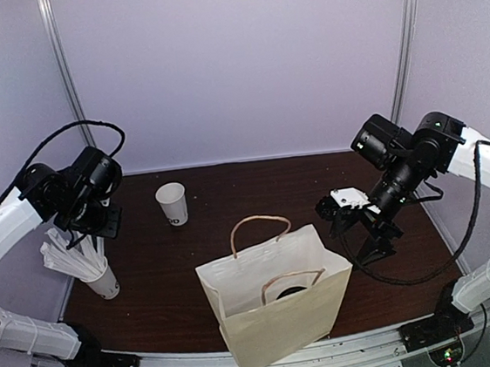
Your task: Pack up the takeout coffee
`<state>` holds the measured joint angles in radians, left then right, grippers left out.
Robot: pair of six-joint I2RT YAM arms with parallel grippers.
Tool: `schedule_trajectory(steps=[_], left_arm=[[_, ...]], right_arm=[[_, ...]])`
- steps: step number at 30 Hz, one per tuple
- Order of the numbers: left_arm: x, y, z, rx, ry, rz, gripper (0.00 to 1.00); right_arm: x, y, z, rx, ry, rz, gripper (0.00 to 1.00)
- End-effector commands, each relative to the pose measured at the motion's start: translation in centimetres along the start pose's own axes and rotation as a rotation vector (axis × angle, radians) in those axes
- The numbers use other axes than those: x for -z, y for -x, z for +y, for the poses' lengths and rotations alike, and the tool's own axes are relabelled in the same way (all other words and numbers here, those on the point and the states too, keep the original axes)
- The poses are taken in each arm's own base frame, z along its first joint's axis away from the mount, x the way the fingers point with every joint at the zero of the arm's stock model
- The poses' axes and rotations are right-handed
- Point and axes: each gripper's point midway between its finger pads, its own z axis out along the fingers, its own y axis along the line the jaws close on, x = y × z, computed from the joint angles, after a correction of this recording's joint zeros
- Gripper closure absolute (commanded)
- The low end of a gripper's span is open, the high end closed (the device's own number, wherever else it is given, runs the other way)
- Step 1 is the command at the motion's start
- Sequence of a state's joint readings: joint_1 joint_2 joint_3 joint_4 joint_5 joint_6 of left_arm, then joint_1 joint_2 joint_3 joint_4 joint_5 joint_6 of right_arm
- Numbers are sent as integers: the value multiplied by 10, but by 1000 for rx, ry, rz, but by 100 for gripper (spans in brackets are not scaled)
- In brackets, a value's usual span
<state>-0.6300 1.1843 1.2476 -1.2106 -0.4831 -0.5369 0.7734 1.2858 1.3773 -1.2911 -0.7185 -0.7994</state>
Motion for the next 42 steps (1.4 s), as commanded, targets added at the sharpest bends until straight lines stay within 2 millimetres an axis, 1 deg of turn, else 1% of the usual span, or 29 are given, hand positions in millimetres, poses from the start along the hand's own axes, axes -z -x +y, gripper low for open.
schedule_trajectory(steps=[1,3,5,10,11,14,16,18,19,20,21,22,23,24,29,30,32,33,36,37,38,40,42], left_arm=[[20,9,24,18,63,-57,62],[17,9,28,12,89,-62,62],[9,7,28,12,89,-40,62],[-12,7,15,5,53,-21,62],[-16,7,15,1,58,-14,64],[-26,7,15,-15,69,3,79],[-30,9,16,-22,82,7,86],[-30,11,17,-31,93,6,92],[-30,12,17,-35,96,3,97],[-28,13,18,-35,96,1,100],[-24,15,18,-33,84,-3,100],[-18,16,19,-31,74,-2,100],[-9,19,22,-25,67,-14,100],[4,26,27,-15,63,-36,100],[70,45,54,0,47,-121,100],[82,45,60,-10,46,-123,100],[108,55,67,-10,16,-168,100],[120,60,67,-17,-16,-195,100],[153,75,50,-52,-186,-281,100],[164,80,38,-74,-268,-320,100],[177,83,19,-99,-387,-363,100],[203,84,-13,-139,-611,-420,100],[229,83,-37,-169,-811,-458,100]], right_arm=[[0,6,-2,0,7,-26,15],[-1,6,-2,-1,14,-26,15],[-2,6,-2,0,18,-27,15],[-2,6,-2,-2,20,-27,15],[-2,6,-1,-1,19,-27,15],[-1,5,-1,-3,18,-25,15],[-1,5,-1,-2,15,-24,15],[-1,4,-1,-2,13,-24,15],[-1,4,-1,-3,13,-24,15],[-1,4,-1,-3,13,-24,15],[-1,4,-1,-3,13,-23,15],[-1,4,-1,-3,11,-22,15],[-1,4,-2,-5,9,-20,15],[-1,4,-2,-4,8,-20,15],[-2,6,-4,-7,17,-20,16],[-2,7,-4,-7,19,-19,15],[-2,7,-6,-6,19,-16,16],[-3,7,-7,-5,17,-13,16],[-4,7,-11,-5,11,-5,16],[-4,7,-12,-6,10,-2,16],[-4,7,-13,-7,9,1,16],[-3,9,-16,-12,5,0,16],[-1,9,-19,-23,-1,-1,16]])
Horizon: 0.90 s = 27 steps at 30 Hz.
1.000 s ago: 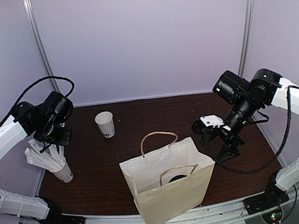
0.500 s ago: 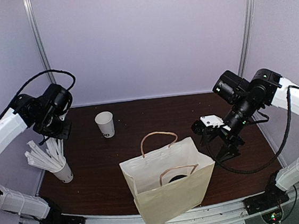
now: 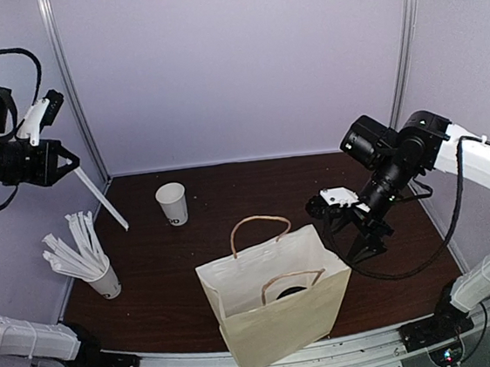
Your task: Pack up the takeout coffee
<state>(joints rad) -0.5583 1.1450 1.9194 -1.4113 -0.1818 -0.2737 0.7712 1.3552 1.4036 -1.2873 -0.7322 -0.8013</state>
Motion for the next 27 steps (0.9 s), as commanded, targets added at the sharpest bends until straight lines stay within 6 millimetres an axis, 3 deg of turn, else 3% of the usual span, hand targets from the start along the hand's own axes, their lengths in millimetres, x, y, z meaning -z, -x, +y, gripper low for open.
schedule_trajectory(steps=[1,4,9,14,21,27], left_arm=[[29,20,-92,-59,-557,-103,100],[54,27,-115,-47,-732,-167,100],[97,40,-130,-44,-903,-273,100],[117,41,-143,-30,-1039,-272,100],[110,23,-154,-25,-1124,-182,100],[85,5,-167,-26,-1134,-89,100]], right_arm=[[10,7,-10,-5,-34,-14,16],[13,6,-16,-20,-46,-16,16],[12,2,-23,-44,-51,-14,16],[11,2,-29,-60,-54,-16,16],[10,6,-33,-72,-35,-17,17],[9,6,-35,-74,-34,-12,16]])
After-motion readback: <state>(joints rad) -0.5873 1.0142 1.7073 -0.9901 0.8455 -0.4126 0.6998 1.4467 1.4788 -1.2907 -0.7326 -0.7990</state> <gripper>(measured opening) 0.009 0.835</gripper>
